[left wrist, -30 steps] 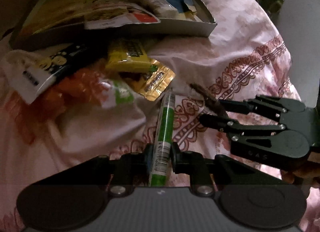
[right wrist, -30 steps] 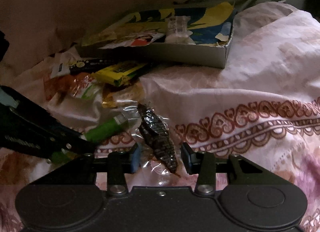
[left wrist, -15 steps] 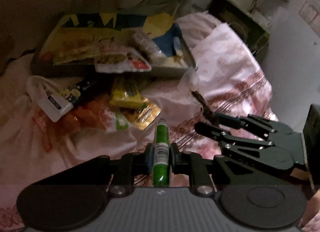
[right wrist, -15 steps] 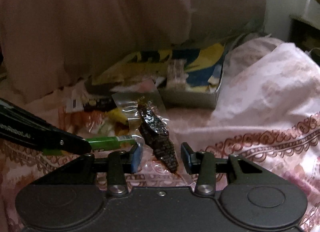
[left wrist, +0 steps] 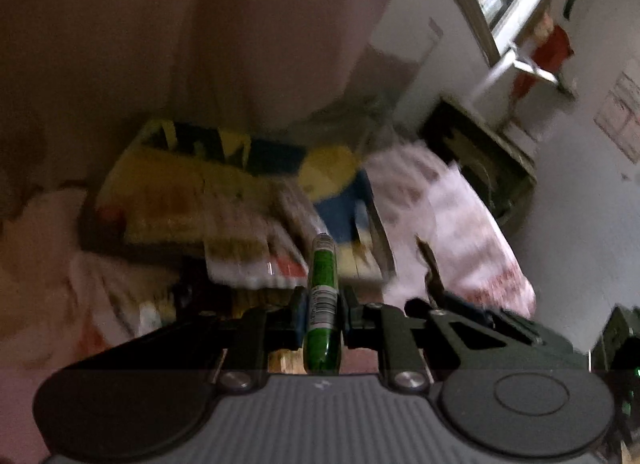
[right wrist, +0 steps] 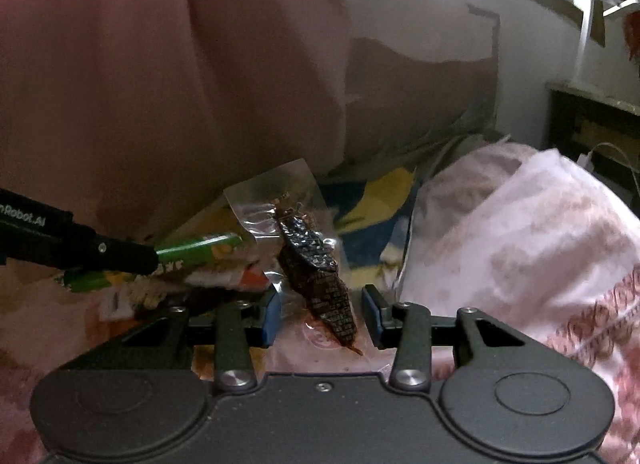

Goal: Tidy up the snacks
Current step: 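Carry the green tube with the left tool into the box while the right tool drops the dark candy there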

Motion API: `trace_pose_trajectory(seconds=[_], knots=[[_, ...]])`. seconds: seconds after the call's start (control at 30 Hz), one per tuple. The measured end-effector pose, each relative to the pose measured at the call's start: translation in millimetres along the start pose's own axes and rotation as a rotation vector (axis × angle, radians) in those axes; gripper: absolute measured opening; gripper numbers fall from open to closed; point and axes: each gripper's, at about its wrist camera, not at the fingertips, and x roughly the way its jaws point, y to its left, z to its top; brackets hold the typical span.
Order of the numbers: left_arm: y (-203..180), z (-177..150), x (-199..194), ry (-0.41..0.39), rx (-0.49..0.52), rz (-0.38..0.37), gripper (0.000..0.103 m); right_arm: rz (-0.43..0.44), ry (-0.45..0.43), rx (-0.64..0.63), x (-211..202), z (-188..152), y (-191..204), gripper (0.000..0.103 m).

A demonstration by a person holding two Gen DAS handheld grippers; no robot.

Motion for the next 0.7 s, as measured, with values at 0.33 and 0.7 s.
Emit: trace_pose_trajectory(seconds=[0.33, 0.7], knots=[[-1.9, 42.3, 66.9, -0.109, 0.114, 0.073, 0.018, -0.044, -0.012, 0.017, 63.8, 32.1, -7.8, 0.044], [18.4, 33.7, 122.4, -0.093, 0.163, 0.147, 0.018, -0.080, 0.026, 0.024, 117.9, 29.4, -14.2, 0.043]])
